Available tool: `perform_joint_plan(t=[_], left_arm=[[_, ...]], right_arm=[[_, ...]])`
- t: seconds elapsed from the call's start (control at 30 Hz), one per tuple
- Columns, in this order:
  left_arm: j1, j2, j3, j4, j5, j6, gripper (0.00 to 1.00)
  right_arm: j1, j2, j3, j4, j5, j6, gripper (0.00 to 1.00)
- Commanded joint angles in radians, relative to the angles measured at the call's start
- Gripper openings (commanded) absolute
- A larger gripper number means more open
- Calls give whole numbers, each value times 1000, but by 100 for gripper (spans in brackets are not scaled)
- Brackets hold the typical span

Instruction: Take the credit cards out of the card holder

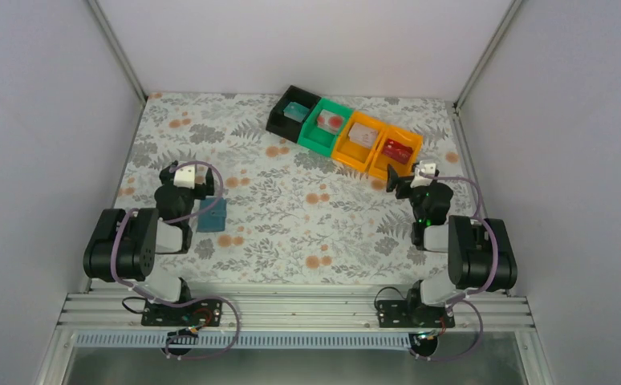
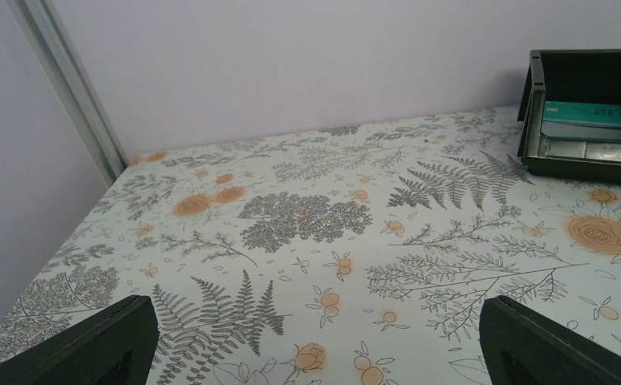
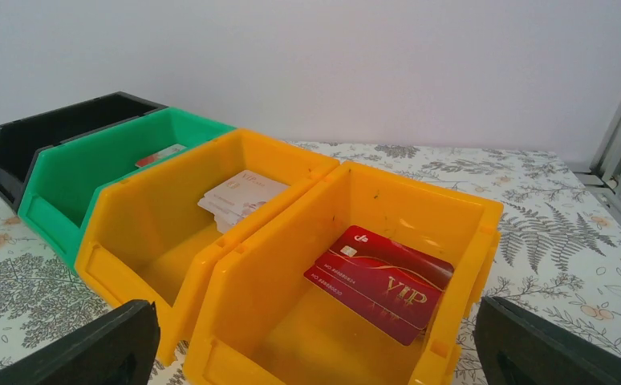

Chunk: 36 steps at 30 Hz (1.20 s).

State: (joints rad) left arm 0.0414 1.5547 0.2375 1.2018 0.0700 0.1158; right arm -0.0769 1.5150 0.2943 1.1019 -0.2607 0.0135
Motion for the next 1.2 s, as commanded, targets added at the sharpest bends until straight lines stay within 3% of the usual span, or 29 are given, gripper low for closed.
perform_joint_plan(t=[0.0, 0.23, 0.43, 0.47, 0.57, 0.7, 0.77, 0.83, 0.9, 1.0, 1.17], left_arm=[[-3, 11, 6, 67, 0, 0, 100], [-3, -1, 11, 35, 1, -3, 100], [-3, -29, 49, -50, 10, 1, 100], [-4, -52, 103, -175, 14, 4, 100], [-2, -66, 474, -817, 55, 10, 100], [41, -111, 765, -1309, 142, -3, 100], [66, -141, 880, -1549, 219, 56, 100], [93, -150, 946, -1827, 318, 191, 100], [115, -143, 972, -2048, 414, 347, 100], [199, -129, 928, -2209, 460, 484, 100], [336, -60, 862, -2227, 504, 556, 100]], right_arm=[[9, 8, 23, 6, 15, -19, 99], [-13, -129, 82, -194, 151, 72, 99], [-43, -371, 187, -464, 4, 293, 99], [-42, -382, 220, -520, -31, 327, 99], [-43, -398, 300, -623, -186, 437, 99], [0, -391, 368, -697, -417, 570, 99], [114, -404, 413, -813, -387, 541, 99], [262, -412, 476, -977, -270, 482, 99], [388, -399, 524, -1025, -215, 497, 99], [555, -330, 604, -1047, -152, 568, 99], [804, -37, 888, -1173, -60, 620, 99]])
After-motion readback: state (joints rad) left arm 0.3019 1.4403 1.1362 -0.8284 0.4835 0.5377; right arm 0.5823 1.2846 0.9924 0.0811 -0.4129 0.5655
